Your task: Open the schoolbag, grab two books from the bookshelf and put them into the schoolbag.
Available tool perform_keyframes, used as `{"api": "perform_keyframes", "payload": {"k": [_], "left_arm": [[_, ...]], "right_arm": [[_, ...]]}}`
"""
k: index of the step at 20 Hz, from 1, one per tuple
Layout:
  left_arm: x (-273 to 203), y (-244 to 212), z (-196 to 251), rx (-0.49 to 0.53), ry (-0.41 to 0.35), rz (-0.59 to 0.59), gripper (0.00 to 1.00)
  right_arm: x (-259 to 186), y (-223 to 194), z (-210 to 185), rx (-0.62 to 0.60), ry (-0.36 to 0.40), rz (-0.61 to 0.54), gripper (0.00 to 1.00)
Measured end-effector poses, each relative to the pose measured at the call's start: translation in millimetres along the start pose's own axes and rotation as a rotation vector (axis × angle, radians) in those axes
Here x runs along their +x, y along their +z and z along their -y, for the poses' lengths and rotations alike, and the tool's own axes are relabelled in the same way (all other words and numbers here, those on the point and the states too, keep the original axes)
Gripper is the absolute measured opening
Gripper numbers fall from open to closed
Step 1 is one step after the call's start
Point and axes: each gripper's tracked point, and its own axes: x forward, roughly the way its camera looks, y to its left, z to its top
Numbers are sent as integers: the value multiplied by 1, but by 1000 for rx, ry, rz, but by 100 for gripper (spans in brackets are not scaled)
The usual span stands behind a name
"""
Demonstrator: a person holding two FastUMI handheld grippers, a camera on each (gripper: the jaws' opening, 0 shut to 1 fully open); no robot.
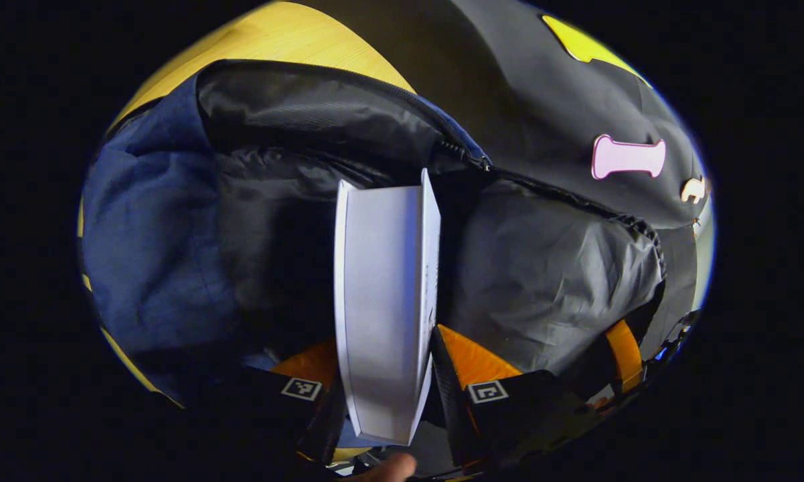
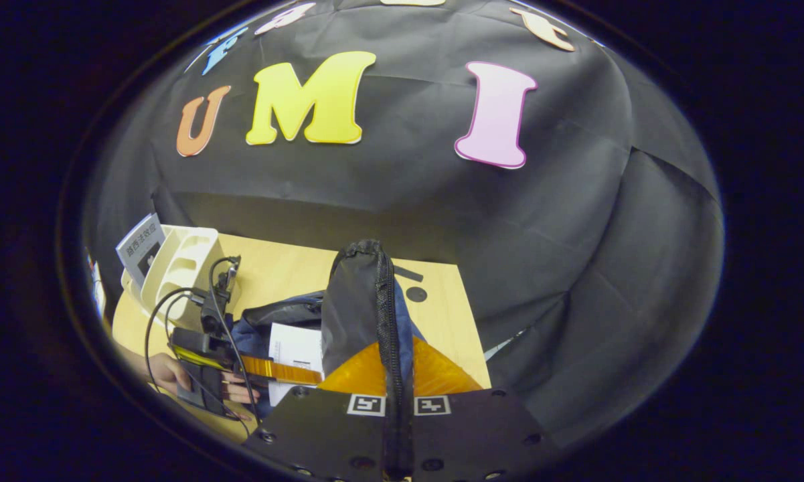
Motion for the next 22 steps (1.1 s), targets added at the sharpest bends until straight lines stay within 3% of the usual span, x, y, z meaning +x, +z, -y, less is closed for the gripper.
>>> {"api": "perform_keyframes", "payload": {"k": [1, 2, 4, 5, 6, 10, 17, 22], "left_arm": [[-2, -3, -6, 5, 39, -18, 73], [-2, -5, -8, 1, 72, -29, 85], [-6, -9, -13, -11, 146, -53, 84], [-10, -12, -17, -15, 183, -76, 94], [-17, -16, -22, -7, 219, -96, 88], [-48, -12, -16, 85, 330, -109, 88], [-123, 20, 1, 452, 509, 14, 88], [-179, 16, -4, 517, 607, 12, 88]], "right_arm": [[0, -1, -1, -3, -1, 1, 1], [0, -1, -1, -5, -1, 1, 0], [0, -2, -3, -7, -1, 3, 0], [1, -4, -4, -9, 0, 3, 0], [1, -6, -4, -13, -1, 1, 1], [3, -7, -8, -16, 3, 3, 4], [0, -8, -19, -23, 3, 14, 1], [0, -8, -27, -37, -5, 20, 1]]}}
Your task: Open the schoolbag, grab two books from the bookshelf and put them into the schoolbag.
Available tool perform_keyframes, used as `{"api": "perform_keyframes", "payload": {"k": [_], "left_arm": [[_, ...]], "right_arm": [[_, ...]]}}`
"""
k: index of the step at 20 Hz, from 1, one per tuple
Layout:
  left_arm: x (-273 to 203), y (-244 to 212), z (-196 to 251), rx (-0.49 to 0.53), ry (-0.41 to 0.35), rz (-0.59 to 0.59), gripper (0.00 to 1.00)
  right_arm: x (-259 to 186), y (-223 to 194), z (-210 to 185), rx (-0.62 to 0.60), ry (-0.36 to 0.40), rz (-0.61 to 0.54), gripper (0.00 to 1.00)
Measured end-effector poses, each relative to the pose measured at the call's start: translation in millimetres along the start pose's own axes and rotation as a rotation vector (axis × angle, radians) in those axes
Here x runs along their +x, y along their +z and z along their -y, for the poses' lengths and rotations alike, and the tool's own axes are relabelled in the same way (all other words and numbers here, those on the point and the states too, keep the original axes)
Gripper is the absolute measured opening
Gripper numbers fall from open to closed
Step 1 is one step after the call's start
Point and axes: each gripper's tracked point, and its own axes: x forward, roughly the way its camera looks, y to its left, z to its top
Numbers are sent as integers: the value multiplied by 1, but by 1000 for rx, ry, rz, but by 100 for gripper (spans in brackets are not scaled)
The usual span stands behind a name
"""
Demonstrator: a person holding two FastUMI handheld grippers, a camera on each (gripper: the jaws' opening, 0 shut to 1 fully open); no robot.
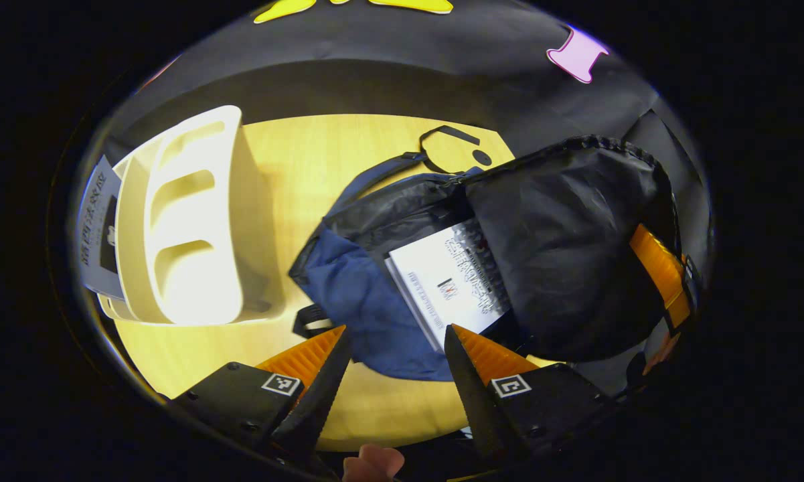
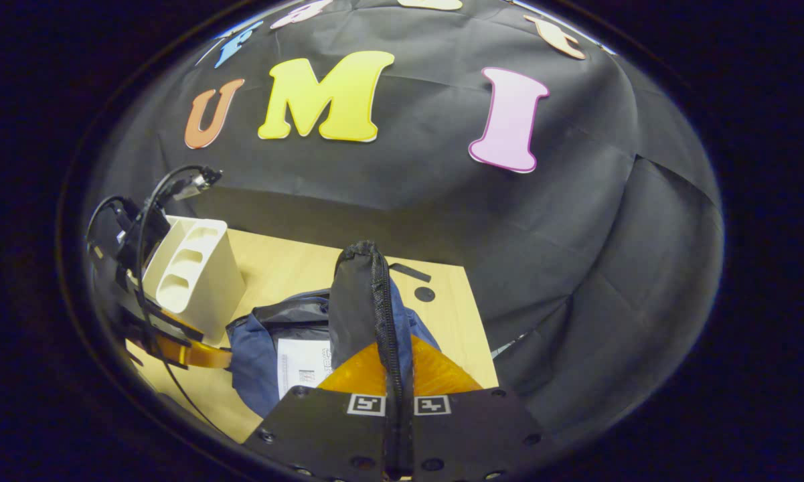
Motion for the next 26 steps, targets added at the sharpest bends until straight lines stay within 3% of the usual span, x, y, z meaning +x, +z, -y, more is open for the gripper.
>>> {"api": "perform_keyframes", "payload": {"k": [3, 8, 17, 19, 20, 21, 23, 26], "left_arm": [[-31, -4, -19, 14, 30, 14, 88], [-91, 20, -66, 16, 139, 177, 88], [-210, 65, -185, -101, 215, 318, 87], [-226, 70, -207, -124, 213, 303, 87], [-233, 72, -212, -137, 197, 284, 92], [-237, 74, -223, -144, 201, 263, 88], [-245, 80, -254, -133, 237, 230, 87], [-230, 84, -272, -141, 228, 151, 87]], "right_arm": [[-1, -1, -5, -9, -5, 2, 1], [-5, -3, -11, -21, -20, -3, 1], [-11, -4, -23, -44, -52, -26, 1], [-12, -4, -26, -45, -58, -27, 1], [-12, -3, -28, -43, -61, -28, 1], [-12, -3, -29, -40, -63, -28, 1], [-13, -4, -29, -35, -69, -27, 1], [-13, -7, -26, -18, -82, -35, 1]]}}
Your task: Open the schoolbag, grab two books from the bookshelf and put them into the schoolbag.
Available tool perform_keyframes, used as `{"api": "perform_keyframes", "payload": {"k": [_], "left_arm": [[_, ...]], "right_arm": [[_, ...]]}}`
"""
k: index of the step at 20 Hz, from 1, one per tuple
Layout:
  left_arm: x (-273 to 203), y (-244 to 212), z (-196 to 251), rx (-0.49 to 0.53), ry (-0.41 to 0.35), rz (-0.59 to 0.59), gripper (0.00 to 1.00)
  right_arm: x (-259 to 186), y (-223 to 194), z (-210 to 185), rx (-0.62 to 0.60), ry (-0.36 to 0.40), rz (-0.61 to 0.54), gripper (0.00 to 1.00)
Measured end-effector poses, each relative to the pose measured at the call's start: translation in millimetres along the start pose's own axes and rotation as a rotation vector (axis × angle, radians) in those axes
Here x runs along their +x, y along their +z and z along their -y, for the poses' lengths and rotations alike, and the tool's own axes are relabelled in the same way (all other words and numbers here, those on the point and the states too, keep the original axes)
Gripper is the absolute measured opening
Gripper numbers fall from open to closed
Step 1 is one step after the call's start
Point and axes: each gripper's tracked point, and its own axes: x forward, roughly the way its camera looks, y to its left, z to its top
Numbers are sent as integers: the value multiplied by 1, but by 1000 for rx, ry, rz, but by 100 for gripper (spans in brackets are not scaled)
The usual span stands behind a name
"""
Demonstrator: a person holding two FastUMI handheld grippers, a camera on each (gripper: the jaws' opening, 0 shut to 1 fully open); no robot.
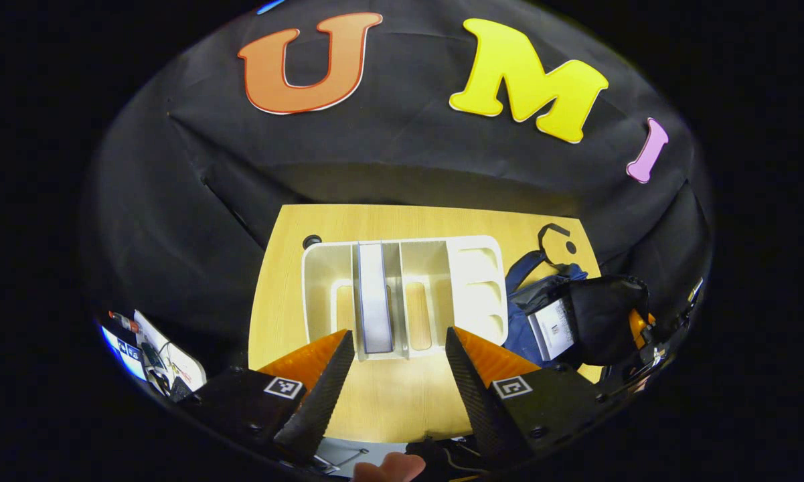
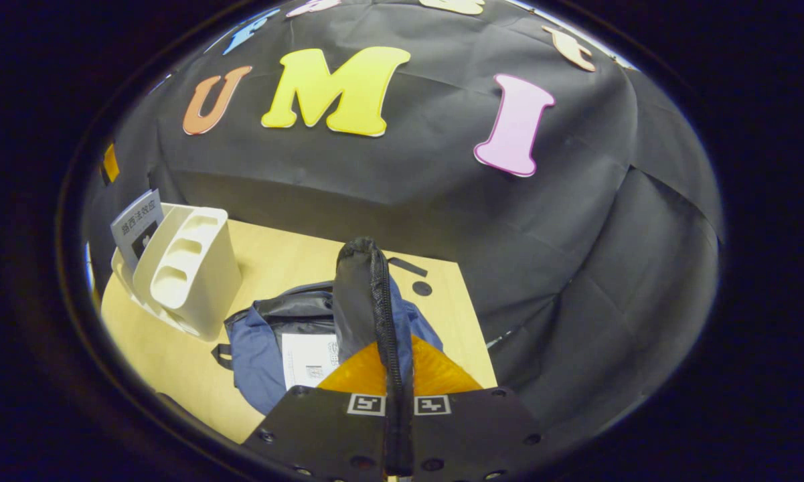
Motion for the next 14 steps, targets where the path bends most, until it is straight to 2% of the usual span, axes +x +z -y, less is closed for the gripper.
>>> {"api": "perform_keyframes", "payload": {"k": [5, 6, 7, 8, 9, 14], "left_arm": [[42, 0, -4, -15, -29, -123, 88], [48, 1, -4, -13, -32, -137, 92], [54, 1, -4, -14, -36, -155, 88], [60, 1, -5, -17, -37, -173, 92], [65, 0, -8, -20, -36, -192, 88], [92, -4, -18, -30, -24, -272, 88]], "right_arm": [[1, -3, 1, 16, -10, -13, 1], [1, -3, 1, 17, -13, -16, 1], [2, -4, 2, 20, -17, -19, 1], [2, -3, 2, 22, -19, -21, 1], [3, -4, 2, 23, -22, -24, 1], [8, -4, 2, 22, -36, -37, 1]]}}
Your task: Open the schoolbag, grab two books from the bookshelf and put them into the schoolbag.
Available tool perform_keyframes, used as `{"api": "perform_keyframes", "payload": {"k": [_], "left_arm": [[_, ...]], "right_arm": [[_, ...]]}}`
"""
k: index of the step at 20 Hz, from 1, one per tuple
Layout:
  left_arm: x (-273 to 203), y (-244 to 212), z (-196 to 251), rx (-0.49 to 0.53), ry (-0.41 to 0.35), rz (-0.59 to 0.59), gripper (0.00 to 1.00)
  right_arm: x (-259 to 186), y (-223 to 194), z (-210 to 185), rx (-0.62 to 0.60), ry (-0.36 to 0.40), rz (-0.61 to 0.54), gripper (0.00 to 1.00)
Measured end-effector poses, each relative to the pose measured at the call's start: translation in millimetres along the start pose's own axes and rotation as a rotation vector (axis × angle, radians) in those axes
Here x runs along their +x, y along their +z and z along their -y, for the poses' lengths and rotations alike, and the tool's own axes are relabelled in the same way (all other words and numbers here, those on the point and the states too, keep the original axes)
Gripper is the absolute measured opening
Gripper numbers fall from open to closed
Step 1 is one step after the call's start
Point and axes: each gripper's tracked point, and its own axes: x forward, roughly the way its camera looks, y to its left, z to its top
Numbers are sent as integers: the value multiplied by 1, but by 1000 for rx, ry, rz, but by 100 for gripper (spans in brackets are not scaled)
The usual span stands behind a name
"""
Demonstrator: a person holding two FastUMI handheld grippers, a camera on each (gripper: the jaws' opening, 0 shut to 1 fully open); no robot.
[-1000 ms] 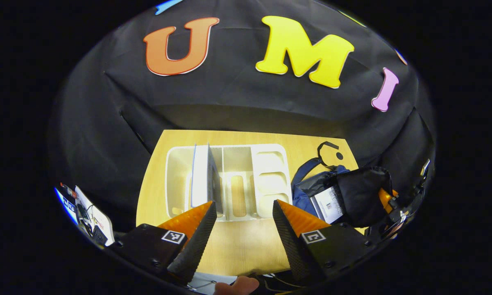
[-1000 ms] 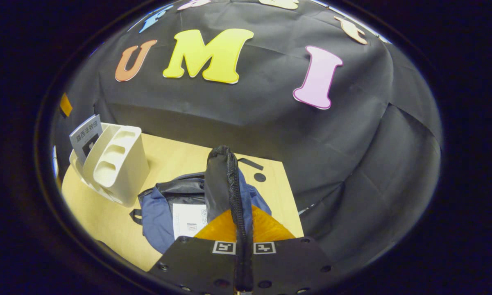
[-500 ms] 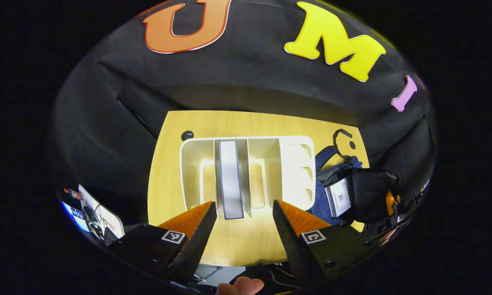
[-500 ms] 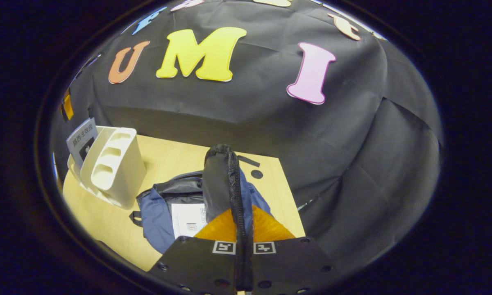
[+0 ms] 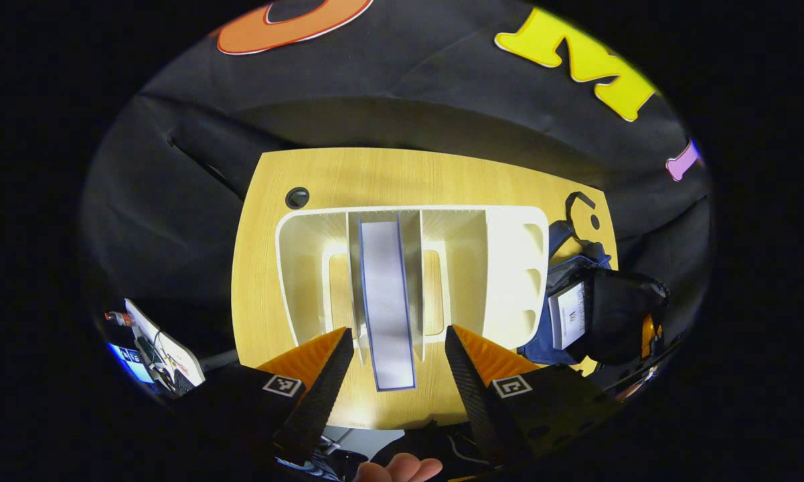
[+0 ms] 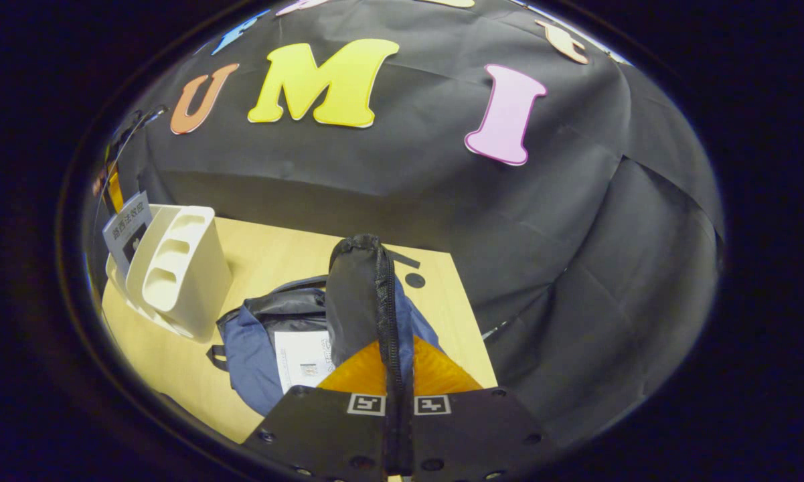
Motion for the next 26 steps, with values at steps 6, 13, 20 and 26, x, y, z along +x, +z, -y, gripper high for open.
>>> {"api": "perform_keyframes", "payload": {"k": [6, 13, 20, 26], "left_arm": [[38, -6, -3, -9, -8, -79, 88], [58, -11, -3, -12, 12, -107, 86], [70, -14, -9, -12, 53, -118, 83], [75, -16, -13, -19, 83, -126, 74]], "right_arm": [[2, 0, -1, -15, -9, 0, 1], [7, -3, 2, -3, -13, -4, 1], [8, -5, 5, -1, -6, -1, 1], [10, -7, 8, 1, -4, 0, 1]]}}
